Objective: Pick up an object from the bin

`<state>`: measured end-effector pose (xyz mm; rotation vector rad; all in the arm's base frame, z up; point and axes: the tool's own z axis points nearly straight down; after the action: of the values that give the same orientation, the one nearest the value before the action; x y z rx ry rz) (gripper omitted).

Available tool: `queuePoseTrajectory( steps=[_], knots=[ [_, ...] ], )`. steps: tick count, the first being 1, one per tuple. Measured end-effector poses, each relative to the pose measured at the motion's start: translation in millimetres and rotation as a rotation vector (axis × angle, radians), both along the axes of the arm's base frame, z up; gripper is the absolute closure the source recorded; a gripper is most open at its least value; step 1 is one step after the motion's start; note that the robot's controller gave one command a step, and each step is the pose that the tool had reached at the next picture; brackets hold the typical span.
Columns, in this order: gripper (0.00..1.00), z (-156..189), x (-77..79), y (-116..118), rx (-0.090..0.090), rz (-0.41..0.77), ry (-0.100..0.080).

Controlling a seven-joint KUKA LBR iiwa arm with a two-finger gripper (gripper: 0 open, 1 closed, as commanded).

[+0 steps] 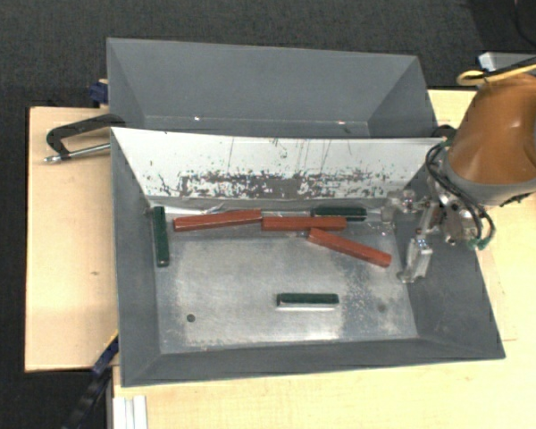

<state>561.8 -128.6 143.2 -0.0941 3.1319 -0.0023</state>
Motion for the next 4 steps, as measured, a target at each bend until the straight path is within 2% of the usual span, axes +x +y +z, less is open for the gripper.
queuePoseTrajectory(
  steps=[1, 2, 3, 4],
  knots=[
    [0.00, -53, -30.9, 29, 0.003, -0.016, 0.007],
    [0.00, -64, -1.5, 24, 0.002, -0.010, 0.005],
    [1.00, -67, 7.1, -18, 0.002, -0.194, 0.002],
    [1.00, -67, 7.1, -18, 0.002, -0.194, 0.003]
  ],
)
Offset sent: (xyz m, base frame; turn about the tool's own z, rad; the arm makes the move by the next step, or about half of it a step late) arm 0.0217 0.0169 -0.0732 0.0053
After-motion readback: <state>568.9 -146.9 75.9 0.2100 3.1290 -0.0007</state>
